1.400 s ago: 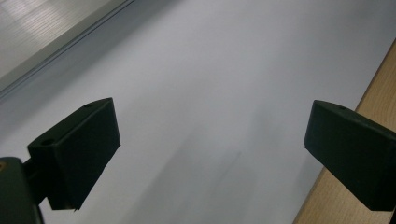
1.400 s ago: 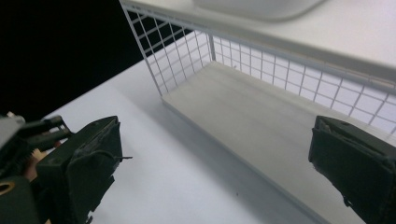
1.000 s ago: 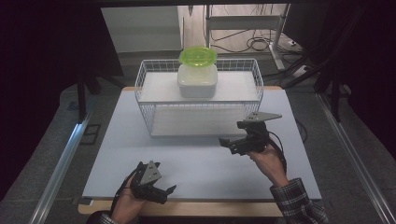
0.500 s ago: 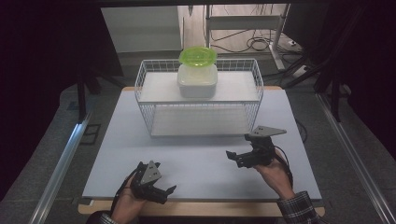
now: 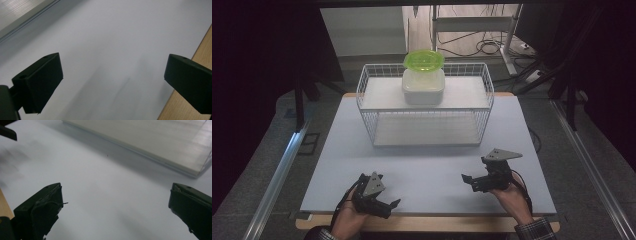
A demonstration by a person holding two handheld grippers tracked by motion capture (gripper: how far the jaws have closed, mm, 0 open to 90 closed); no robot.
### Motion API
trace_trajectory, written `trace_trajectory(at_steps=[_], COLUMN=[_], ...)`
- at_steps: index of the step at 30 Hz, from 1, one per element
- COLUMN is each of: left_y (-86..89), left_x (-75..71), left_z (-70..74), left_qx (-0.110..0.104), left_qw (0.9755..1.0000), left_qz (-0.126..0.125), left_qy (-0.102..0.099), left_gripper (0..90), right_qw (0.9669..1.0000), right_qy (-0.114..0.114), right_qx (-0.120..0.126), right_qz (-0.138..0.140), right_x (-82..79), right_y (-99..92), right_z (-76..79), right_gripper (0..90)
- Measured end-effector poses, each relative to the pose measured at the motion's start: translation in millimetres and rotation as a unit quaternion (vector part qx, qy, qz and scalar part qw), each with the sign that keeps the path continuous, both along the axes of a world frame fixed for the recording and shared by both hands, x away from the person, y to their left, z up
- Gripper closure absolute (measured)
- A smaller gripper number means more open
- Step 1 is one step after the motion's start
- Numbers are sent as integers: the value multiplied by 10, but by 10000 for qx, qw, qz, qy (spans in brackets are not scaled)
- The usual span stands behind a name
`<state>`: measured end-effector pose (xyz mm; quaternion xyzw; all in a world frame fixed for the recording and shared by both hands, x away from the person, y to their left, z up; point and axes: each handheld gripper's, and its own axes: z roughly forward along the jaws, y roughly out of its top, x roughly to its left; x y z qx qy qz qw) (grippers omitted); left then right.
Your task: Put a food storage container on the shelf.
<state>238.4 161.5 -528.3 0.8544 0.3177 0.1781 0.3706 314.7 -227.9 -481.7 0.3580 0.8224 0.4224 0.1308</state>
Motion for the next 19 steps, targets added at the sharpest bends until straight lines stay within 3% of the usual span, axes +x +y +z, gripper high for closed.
trace_trajectory(at_steps=[11,19], left_y=[8,8], left_x=[18,29], left_z=[-26,-35], left_qx=[26,41], left_qw=[9999,9999], left_qz=[26,26], left_qy=[107,158], left_gripper=[11,10], right_qw=[9989,9961], right_qy=[227,406], right_qx=[-392,-766], right_qz=[-137,-136], right_x=[-112,-160], right_y=[-102,-115], right_z=[-240,-389], right_gripper=[0,0])
